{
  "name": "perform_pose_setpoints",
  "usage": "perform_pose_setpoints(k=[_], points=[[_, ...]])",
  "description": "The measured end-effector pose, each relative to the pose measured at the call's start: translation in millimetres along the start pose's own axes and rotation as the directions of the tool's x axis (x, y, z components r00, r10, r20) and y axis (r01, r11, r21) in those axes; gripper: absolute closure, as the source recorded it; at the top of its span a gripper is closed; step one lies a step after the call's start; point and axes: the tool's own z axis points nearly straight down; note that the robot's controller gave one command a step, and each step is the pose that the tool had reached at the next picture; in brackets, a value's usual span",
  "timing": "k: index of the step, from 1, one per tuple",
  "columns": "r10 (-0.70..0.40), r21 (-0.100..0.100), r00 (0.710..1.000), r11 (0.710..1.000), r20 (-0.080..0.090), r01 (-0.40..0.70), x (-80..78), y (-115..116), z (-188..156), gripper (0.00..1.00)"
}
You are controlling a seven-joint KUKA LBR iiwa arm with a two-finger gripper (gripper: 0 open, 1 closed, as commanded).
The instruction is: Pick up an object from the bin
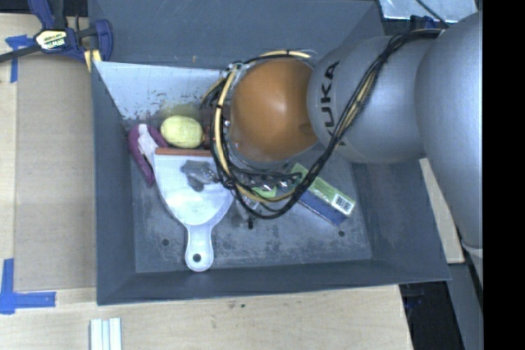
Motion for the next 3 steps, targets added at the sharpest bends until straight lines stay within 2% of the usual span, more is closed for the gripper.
perform_pose_setpoints(k=[1,3], points=[[0.133,-0.003,0.991,0.991,0.015,-0.133,-37.0,126.0,-4.2,1.0],[0.134,-0.004,0.991,0.991,0.013,-0.134,-35.9,126.2,-12.4,1.0]])
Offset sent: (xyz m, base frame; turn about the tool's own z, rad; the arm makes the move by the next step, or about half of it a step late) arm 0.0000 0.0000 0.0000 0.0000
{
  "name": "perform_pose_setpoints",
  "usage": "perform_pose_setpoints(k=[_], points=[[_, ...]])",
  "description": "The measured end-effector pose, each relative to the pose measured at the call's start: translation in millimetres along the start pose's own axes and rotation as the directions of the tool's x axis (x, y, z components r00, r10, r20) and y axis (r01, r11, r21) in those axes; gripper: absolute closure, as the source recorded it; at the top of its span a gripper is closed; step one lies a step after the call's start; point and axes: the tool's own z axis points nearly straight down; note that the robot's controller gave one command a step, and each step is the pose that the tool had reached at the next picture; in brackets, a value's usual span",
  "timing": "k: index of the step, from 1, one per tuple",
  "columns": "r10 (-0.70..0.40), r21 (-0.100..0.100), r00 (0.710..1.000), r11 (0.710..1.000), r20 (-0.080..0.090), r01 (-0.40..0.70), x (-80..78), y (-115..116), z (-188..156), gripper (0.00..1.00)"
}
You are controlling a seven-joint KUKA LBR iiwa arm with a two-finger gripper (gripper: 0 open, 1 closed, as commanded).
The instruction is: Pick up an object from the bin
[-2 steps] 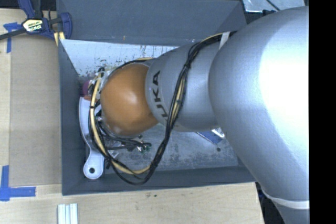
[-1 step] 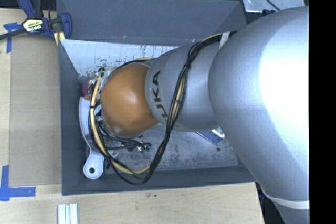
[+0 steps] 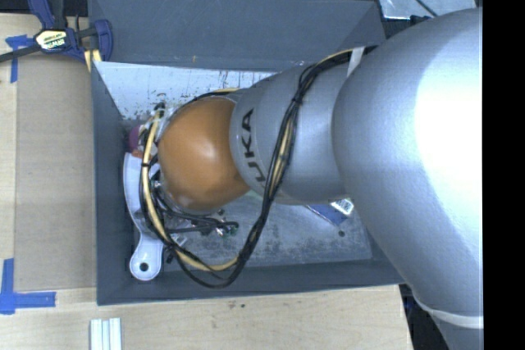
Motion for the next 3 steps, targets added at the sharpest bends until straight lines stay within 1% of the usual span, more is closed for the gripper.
perform_pose_setpoints(k=[1,2,3], points=[[0.0,-0.003,1.0,1.0,-0.009,0.0,1.8,0.9,-27.7,1.0],[0.001,-0.001,1.0,1.0,0.0,-0.001,-0.9,0.2,-56.4,1.0],[0.002,-0.001,1.0,1.0,-0.001,-0.002,-0.9,0.2,-64.8,1.0]])
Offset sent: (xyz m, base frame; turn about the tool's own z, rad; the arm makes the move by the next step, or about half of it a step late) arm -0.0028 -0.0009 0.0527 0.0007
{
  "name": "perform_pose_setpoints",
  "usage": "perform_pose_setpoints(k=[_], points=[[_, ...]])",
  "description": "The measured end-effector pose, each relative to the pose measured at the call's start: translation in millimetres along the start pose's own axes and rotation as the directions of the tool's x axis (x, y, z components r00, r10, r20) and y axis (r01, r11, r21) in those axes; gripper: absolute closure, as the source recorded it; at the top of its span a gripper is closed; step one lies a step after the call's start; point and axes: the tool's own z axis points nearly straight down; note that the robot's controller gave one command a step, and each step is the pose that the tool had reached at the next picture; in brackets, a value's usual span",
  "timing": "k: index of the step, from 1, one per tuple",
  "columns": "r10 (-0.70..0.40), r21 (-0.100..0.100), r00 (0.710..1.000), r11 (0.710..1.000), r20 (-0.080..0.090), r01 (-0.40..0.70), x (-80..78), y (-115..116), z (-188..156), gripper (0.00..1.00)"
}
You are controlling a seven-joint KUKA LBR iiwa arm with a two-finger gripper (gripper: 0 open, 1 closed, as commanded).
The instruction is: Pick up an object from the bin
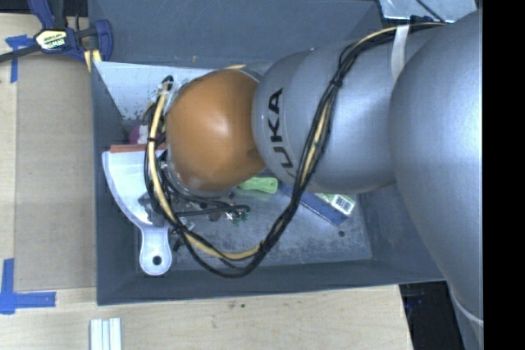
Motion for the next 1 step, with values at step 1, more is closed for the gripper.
perform_pose_setpoints(k=[1], points=[[0.001,0.0,1.0,1.0,0.002,-0.001,-0.6,-0.1,-13.5,1.0]])
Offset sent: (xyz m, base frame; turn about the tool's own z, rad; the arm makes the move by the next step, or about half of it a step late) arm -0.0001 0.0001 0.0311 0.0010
